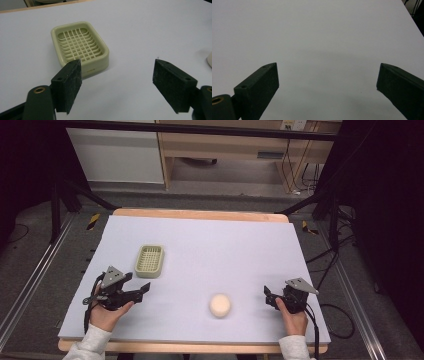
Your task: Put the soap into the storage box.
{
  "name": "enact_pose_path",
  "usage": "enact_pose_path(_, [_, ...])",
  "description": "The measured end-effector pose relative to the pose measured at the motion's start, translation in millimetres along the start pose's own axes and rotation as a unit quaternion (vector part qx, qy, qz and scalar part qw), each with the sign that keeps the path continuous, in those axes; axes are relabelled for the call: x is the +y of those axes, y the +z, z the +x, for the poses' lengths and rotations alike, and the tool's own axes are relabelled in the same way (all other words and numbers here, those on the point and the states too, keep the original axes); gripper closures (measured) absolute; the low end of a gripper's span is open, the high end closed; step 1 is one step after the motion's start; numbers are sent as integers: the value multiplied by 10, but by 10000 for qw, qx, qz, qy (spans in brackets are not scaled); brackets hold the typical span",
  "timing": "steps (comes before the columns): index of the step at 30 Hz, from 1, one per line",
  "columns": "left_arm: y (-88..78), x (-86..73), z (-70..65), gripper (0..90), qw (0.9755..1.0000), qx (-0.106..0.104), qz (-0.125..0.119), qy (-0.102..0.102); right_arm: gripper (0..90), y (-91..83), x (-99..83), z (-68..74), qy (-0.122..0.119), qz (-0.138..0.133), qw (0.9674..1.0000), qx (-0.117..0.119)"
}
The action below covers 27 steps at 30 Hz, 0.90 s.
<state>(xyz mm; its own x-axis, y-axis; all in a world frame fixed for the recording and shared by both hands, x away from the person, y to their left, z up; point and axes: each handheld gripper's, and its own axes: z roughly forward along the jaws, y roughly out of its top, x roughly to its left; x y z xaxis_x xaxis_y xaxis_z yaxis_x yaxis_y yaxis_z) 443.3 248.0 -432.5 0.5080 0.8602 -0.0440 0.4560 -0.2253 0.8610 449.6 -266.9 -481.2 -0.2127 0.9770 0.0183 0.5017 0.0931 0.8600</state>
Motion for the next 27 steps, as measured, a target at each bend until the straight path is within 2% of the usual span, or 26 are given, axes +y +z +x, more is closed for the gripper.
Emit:
enact_pose_path(9, [75,93,-116,229,9999,-108,-2,79,46,0,0,-1,-4,11,10000,3])
enact_pose_path(15, [120,187,-243,227,9995,-241,-50,184,46,-1,0,-4,5,21,10000,-14])
enact_pose_path(18, [138,254,-325,226,9989,-332,-78,308,46,-1,-1,-7,-4,19,10000,-27])
enact_pose_path(27, [171,325,-424,222,9982,-424,-23,430,46,-1,1,-14,0,25,10000,-20])
